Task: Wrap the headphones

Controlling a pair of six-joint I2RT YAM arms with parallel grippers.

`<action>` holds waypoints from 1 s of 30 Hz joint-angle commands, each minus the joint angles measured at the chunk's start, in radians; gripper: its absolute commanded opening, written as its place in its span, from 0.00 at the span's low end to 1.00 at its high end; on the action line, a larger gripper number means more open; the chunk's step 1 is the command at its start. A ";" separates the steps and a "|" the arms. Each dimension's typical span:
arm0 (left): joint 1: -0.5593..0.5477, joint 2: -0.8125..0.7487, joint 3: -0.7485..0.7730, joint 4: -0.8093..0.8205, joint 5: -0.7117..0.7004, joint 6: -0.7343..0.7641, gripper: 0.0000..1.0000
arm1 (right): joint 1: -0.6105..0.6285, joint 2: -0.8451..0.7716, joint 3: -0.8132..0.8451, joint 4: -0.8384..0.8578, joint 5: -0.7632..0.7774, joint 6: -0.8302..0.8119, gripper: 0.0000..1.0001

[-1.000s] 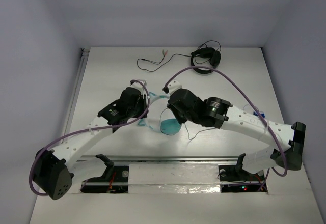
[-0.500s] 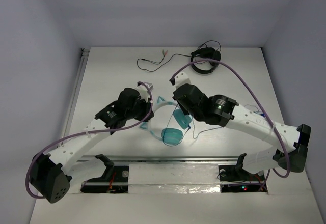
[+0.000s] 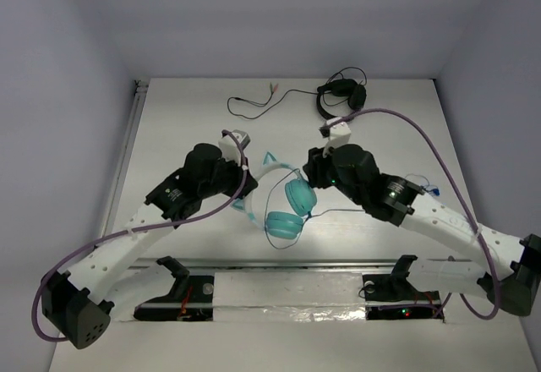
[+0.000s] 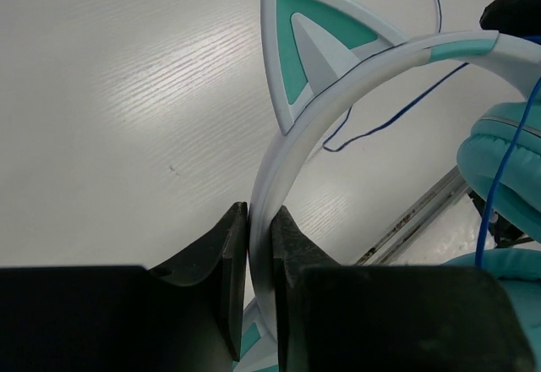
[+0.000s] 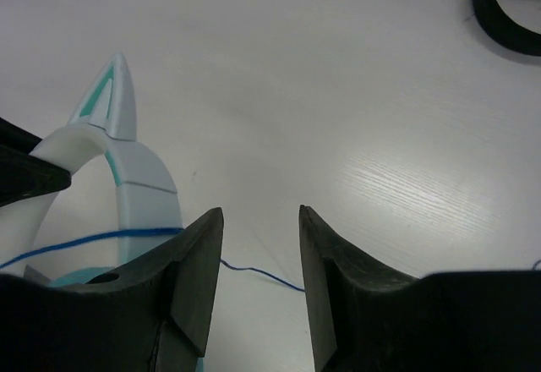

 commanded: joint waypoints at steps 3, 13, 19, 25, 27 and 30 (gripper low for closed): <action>-0.004 -0.043 0.129 0.034 -0.035 -0.054 0.00 | -0.072 -0.176 -0.213 0.398 -0.162 0.125 0.54; -0.004 -0.040 0.229 0.018 -0.020 -0.087 0.00 | -0.227 -0.174 -0.474 0.730 -0.401 0.232 0.63; -0.004 -0.036 0.290 0.014 -0.035 -0.105 0.00 | -0.227 -0.140 -0.591 0.934 -0.527 0.237 0.72; -0.004 -0.017 0.312 0.015 -0.026 -0.094 0.00 | -0.227 -0.082 -0.614 1.002 -0.556 0.225 0.73; -0.004 -0.027 0.311 0.032 -0.006 -0.097 0.00 | -0.227 -0.025 -0.597 0.999 -0.506 0.229 0.69; -0.004 -0.031 0.332 0.023 -0.009 -0.099 0.00 | -0.236 -0.026 -0.597 0.994 -0.469 0.219 0.68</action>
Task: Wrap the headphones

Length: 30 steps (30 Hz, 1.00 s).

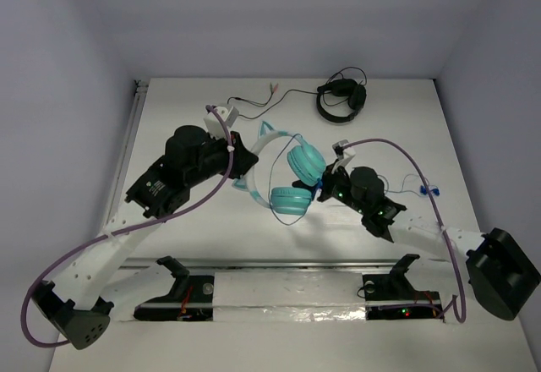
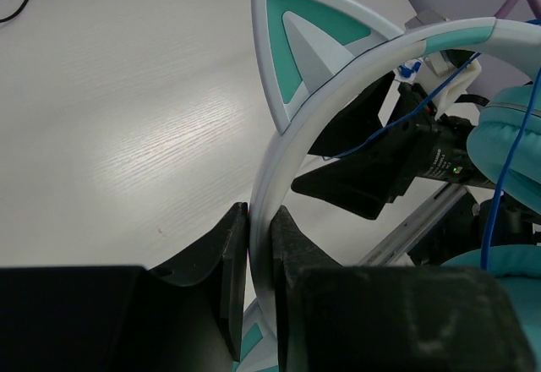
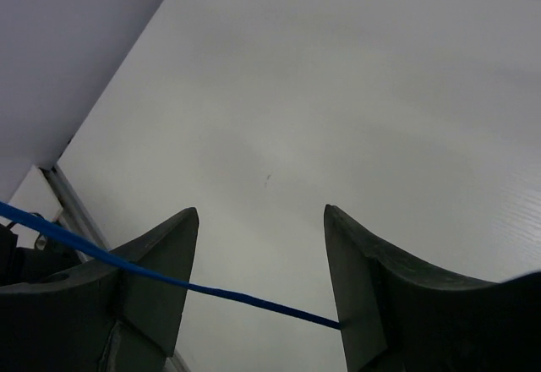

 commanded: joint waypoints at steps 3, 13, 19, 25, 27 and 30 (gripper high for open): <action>-0.004 -0.014 0.097 0.049 -0.027 -0.036 0.00 | -0.011 -0.075 0.022 0.031 0.008 -0.014 0.62; 0.014 -0.014 0.110 0.179 -0.053 -0.151 0.00 | -0.011 0.066 -0.004 0.079 -0.067 0.093 0.56; 0.014 -0.015 0.081 0.308 -0.091 -0.240 0.00 | -0.011 0.140 -0.001 0.139 -0.132 0.132 0.39; 0.026 -0.023 0.032 0.429 -0.223 -0.318 0.00 | 0.038 0.104 -0.032 0.116 -0.129 0.141 0.00; 0.035 -0.014 0.022 0.448 -0.265 -0.338 0.00 | 0.083 0.092 -0.030 0.082 -0.111 0.141 0.00; 0.036 0.006 0.015 0.468 -0.340 -0.344 0.00 | 0.171 0.089 -0.026 0.047 -0.063 0.144 0.00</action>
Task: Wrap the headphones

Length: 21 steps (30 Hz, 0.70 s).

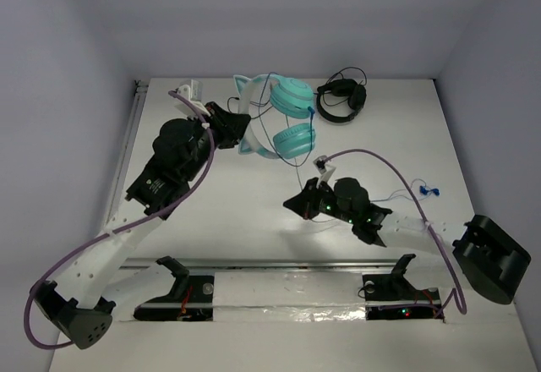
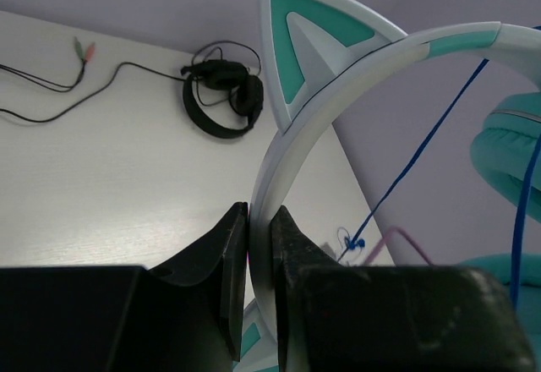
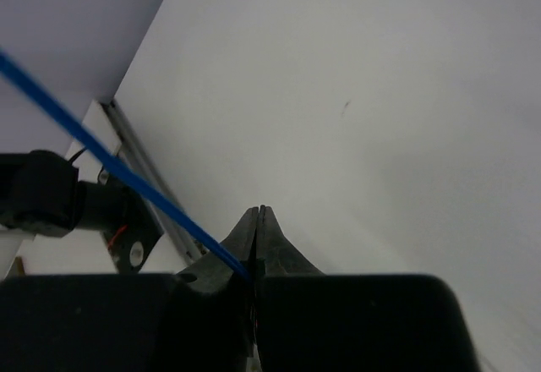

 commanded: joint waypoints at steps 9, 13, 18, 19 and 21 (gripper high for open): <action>0.018 0.054 -0.021 0.165 -0.384 -0.023 0.00 | 0.284 -0.088 0.069 -0.211 0.178 0.041 0.00; 0.018 0.062 -0.032 0.117 -0.506 0.026 0.00 | 0.315 -0.186 0.118 -0.367 0.188 0.042 0.00; 0.018 0.090 -0.081 0.105 -0.572 0.033 0.00 | 0.352 -0.225 0.238 -0.625 0.162 0.041 0.00; 0.018 0.096 -0.100 0.110 -0.579 0.029 0.00 | 0.366 -0.225 0.282 -0.655 0.156 0.039 0.00; 0.018 0.119 -0.117 0.110 -0.580 0.024 0.00 | 0.390 -0.213 0.333 -0.749 0.154 0.029 0.00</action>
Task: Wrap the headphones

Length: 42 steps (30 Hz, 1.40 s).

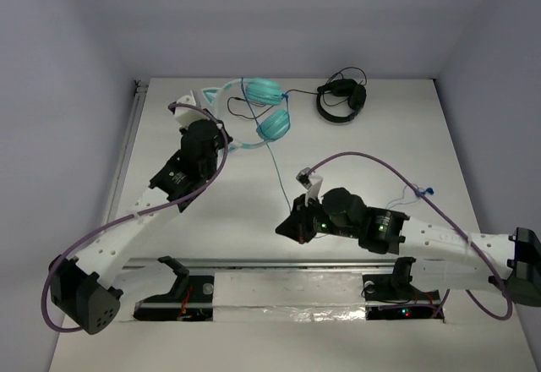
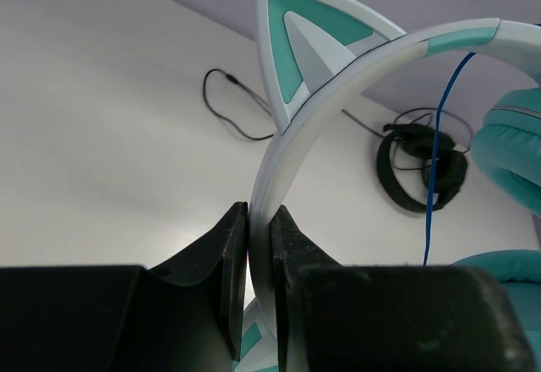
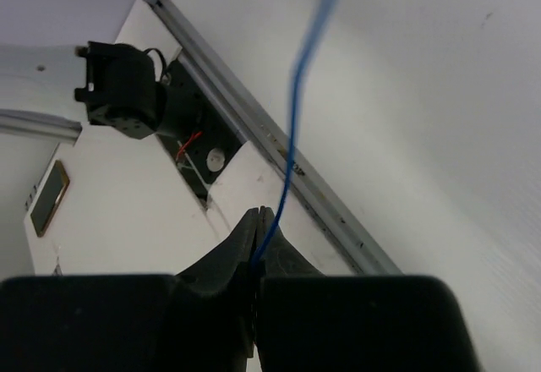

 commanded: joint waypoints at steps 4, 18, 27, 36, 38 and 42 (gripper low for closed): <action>0.004 0.043 -0.069 0.074 -0.069 -0.024 0.00 | 0.052 0.032 0.225 -0.336 -0.032 -0.050 0.00; -0.104 0.074 -0.178 0.033 -0.080 -0.018 0.00 | 0.061 0.129 0.634 -0.659 0.073 -0.223 0.00; -0.267 0.086 -0.219 -0.047 -0.008 -0.002 0.00 | 0.061 0.212 0.768 -0.697 0.230 -0.321 0.00; -0.349 -0.018 -0.245 -0.156 0.107 0.005 0.00 | -0.117 0.247 0.750 -0.616 0.282 -0.400 0.00; -0.378 -0.035 -0.247 -0.187 0.118 0.005 0.00 | -0.161 0.247 0.730 -0.578 0.263 -0.410 0.00; -0.388 -0.052 -0.236 -0.234 0.148 0.016 0.00 | -0.224 0.253 0.710 -0.547 0.293 -0.459 0.00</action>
